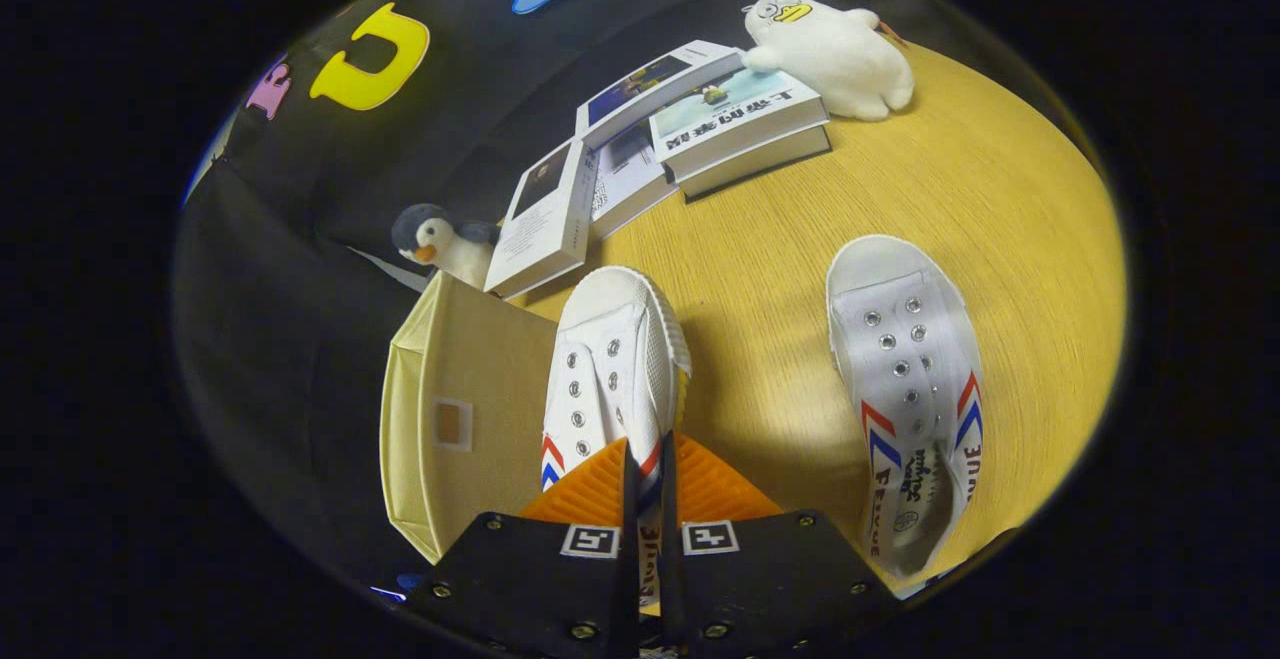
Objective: Open the storage box then place both shoes into the box .Put the left shoe in first, then the right shoe, with the right side of both shoes facing outward in a uniform manner.
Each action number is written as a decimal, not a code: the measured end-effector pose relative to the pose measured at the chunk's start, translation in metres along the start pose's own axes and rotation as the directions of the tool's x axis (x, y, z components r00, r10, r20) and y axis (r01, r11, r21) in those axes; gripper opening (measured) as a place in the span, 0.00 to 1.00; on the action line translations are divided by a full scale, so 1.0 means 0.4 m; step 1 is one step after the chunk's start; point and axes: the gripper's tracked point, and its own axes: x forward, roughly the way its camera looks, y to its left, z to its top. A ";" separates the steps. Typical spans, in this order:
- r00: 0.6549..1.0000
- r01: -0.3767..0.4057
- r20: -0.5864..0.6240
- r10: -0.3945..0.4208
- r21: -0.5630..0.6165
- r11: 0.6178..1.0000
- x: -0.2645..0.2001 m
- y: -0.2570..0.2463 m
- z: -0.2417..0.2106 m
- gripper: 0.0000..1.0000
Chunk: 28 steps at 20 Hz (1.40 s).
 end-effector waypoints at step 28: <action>0.995 -0.104 -0.021 0.102 -0.123 0.987 0.093 0.461 -0.067 0.09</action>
